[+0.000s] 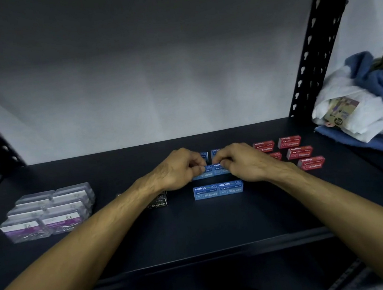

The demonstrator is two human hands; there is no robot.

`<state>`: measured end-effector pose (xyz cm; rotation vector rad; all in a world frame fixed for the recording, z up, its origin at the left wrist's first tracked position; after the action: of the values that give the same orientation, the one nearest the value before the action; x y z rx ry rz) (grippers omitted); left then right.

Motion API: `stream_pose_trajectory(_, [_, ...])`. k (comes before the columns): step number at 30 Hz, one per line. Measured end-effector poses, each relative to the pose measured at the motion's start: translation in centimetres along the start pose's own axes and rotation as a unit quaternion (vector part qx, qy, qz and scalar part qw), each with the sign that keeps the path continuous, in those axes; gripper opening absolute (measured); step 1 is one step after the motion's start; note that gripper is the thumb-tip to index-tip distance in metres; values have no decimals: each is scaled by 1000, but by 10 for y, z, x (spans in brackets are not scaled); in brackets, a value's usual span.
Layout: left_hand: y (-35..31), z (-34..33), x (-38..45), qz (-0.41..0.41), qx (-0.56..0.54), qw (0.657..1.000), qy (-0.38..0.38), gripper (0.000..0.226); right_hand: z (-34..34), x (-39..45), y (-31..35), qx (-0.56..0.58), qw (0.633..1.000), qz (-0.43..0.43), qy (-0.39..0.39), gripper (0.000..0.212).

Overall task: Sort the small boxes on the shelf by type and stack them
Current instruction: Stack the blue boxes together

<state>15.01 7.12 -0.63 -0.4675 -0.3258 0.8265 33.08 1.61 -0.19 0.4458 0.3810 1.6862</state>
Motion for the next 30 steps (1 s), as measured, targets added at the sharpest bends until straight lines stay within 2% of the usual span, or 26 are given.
stream_pose_trajectory(21, [-11, -2, -28, 8, -34, 998, 49, 18, -4, -22, 1, -5, 999, 10, 40, 30])
stream_pose_trajectory(30, [-11, -2, -29, 11, -40, 998, 44, 17, -4, -22, 0, -1, 999, 13, 46, 30])
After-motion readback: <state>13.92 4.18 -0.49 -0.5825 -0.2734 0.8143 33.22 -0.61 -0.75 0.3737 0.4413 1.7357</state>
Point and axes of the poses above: each hand's wrist, its own x-axis towards the middle knuckle, its own z-axis out of the back of the hand, y = z × x, the point moved 2 cm from there along x, towards the middle knuckle, and after that the axes turned 4 degrees about -y, right-handed, at the moved point
